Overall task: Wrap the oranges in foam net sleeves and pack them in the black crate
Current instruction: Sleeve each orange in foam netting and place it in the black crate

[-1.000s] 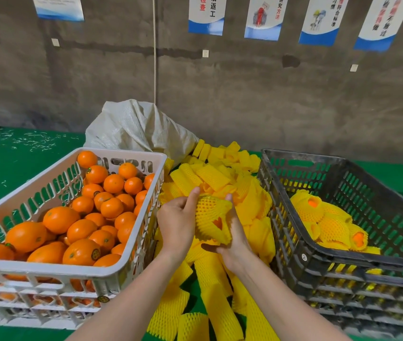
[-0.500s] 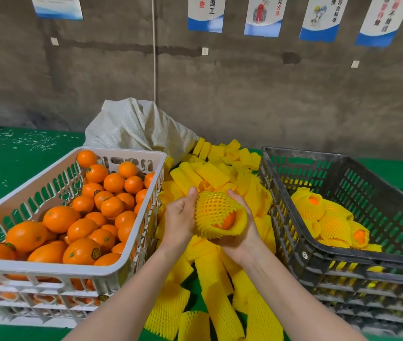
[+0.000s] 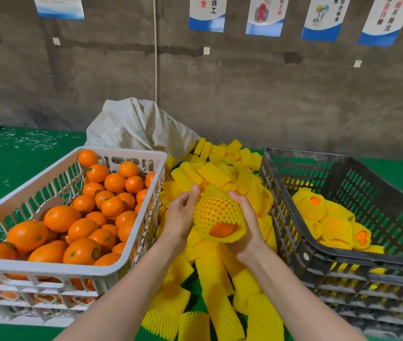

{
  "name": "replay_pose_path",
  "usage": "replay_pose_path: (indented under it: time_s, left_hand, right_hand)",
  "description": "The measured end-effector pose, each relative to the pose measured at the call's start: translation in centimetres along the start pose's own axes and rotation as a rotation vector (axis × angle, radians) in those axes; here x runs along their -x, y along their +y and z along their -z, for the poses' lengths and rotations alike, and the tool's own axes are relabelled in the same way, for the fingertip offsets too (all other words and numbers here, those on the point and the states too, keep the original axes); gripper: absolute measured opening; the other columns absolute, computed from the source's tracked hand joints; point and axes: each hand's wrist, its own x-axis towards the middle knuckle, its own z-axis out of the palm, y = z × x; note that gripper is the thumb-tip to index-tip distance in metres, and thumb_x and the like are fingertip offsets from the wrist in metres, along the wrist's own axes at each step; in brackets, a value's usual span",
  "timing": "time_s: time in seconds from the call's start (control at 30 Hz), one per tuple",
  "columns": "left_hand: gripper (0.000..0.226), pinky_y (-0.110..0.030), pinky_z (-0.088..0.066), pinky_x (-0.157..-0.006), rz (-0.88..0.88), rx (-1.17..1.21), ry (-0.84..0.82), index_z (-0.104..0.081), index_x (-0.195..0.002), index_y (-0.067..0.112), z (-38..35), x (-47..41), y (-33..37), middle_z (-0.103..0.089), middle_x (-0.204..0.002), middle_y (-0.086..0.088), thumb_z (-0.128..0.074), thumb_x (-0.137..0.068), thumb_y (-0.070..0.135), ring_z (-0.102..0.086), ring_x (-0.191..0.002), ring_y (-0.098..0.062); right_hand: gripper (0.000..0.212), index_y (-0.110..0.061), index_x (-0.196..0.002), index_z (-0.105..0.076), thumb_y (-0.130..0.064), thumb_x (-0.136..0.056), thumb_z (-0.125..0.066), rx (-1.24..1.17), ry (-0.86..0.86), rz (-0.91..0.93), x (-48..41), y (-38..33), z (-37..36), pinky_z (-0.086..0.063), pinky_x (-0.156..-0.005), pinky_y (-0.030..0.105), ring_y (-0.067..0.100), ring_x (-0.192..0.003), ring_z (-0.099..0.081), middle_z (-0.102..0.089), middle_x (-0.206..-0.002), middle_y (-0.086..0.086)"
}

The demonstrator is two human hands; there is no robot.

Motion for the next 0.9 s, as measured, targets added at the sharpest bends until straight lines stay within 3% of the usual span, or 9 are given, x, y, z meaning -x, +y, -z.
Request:
replay_pose_path:
  time_s: [0.1, 0.17, 0.27, 0.37, 0.5, 0.63, 0.73, 0.8, 0.9]
  left_hand:
    - [0.063, -0.038, -0.056, -0.063, 0.445, 0.193, -0.187, -0.06, -0.105, 0.025, 0.0, 0.8, 0.6, -0.074, -0.09, -0.008, -0.047, -0.066, 0.074, -0.069, -0.083, -0.027]
    - [0.083, -0.042, -0.056, -0.065, 0.596, 0.319, -0.279, -0.056, -0.121, 0.016, -0.3, 1.2, 0.7, -0.071, -0.1, -0.018, -0.05, -0.061, 0.075, -0.069, -0.086, -0.036]
    - [0.071, -0.042, -0.057, -0.067, 0.567, 0.336, -0.253, -0.056, -0.118, 0.018, -0.6, 1.2, 0.5, -0.074, -0.093, -0.016, -0.054, -0.068, 0.069, -0.071, -0.085, -0.033]
    - [0.067, -0.044, -0.057, -0.074, 0.529, 0.279, -0.26, -0.059, -0.113, 0.021, -0.6, 1.1, -0.1, -0.074, -0.096, -0.013, -0.057, -0.066, 0.069, -0.07, -0.092, -0.032]
    - [0.064, -0.049, -0.056, -0.075, 0.494, 0.215, -0.339, -0.061, -0.113, 0.026, -0.3, 1.5, 0.0, -0.073, -0.103, -0.011, -0.061, -0.064, 0.066, -0.07, -0.093, -0.033]
    - [0.06, -0.045, -0.056, -0.077, 0.445, 0.181, -0.389, -0.062, -0.115, 0.021, -0.6, 1.9, 0.6, -0.07, -0.11, -0.013, -0.065, -0.065, 0.052, -0.068, -0.098, -0.031]
    - [0.054, -0.043, -0.053, -0.084, 0.433, 0.139, -0.295, -0.06, -0.117, 0.014, -1.3, 1.9, 1.1, -0.067, -0.112, -0.015, -0.064, -0.073, 0.046, -0.064, -0.102, -0.031]
    - [0.044, -0.043, -0.051, -0.084, 0.423, 0.171, -0.233, -0.06, -0.117, 0.011, -1.8, 1.9, 1.4, -0.067, -0.111, -0.016, -0.059, -0.085, 0.041, -0.064, -0.101, -0.031]
    - [0.036, -0.039, -0.056, -0.07, 0.394, 0.256, -0.155, -0.062, -0.114, 0.01, -2.3, 1.4, 1.8, -0.071, -0.1, -0.014, -0.054, -0.091, 0.037, -0.068, -0.089, -0.027]
  right_hand:
    - [0.038, -0.015, -0.097, -0.071, -0.04, -0.071, -0.061, 0.134, 0.007, 0.114, -0.1, -0.5, 0.2, -0.056, -0.069, 0.034, 0.019, -0.084, -0.068, -0.069, -0.093, 0.008]
    - [0.038, -0.019, -0.106, -0.061, -0.037, -0.074, -0.054, 0.288, 0.046, 0.207, -0.4, -0.6, 0.6, -0.05, -0.083, 0.043, 0.022, -0.096, -0.062, -0.065, -0.102, 0.006]
    - [0.02, -0.022, -0.089, -0.06, -0.038, -0.077, -0.058, 0.399, 0.059, 0.264, -0.4, -0.7, 0.7, -0.047, -0.078, 0.04, 0.019, -0.089, -0.058, -0.061, -0.093, 0.004]
    - [0.025, -0.014, -0.079, -0.056, -0.038, -0.081, -0.062, 0.469, 0.106, 0.292, -0.2, -1.0, 0.5, -0.046, -0.071, 0.034, 0.018, -0.078, -0.057, -0.059, -0.078, 0.004]
    - [0.021, -0.012, -0.078, -0.053, -0.026, -0.093, -0.053, 0.648, 0.213, 0.332, -0.5, -1.2, 0.5, -0.046, -0.076, 0.042, 0.025, -0.083, -0.056, -0.058, -0.084, 0.013]
    - [0.02, -0.014, -0.074, -0.052, -0.022, -0.093, -0.055, 0.723, 0.233, 0.35, -0.5, -1.4, 0.4, -0.045, -0.075, 0.04, 0.024, -0.083, -0.054, -0.057, -0.082, 0.014]
    - [0.013, -0.013, -0.081, -0.051, -0.018, -0.093, -0.054, 0.664, 0.215, 0.362, -0.5, -1.1, 0.4, -0.044, -0.08, 0.034, 0.02, -0.09, -0.057, -0.06, -0.089, 0.01]
    - [0.008, -0.015, -0.098, -0.051, -0.022, -0.094, -0.052, 0.714, 0.221, 0.446, -0.2, -0.8, 0.6, -0.042, -0.085, 0.017, 0.013, -0.101, -0.055, -0.059, -0.104, -0.001]
    - [0.032, -0.03, -0.119, -0.046, -0.04, -0.089, -0.054, 0.844, 0.163, 0.523, 1.0, -0.3, 1.0, -0.037, -0.088, 0.006, -0.002, -0.114, -0.045, -0.048, -0.119, -0.02]
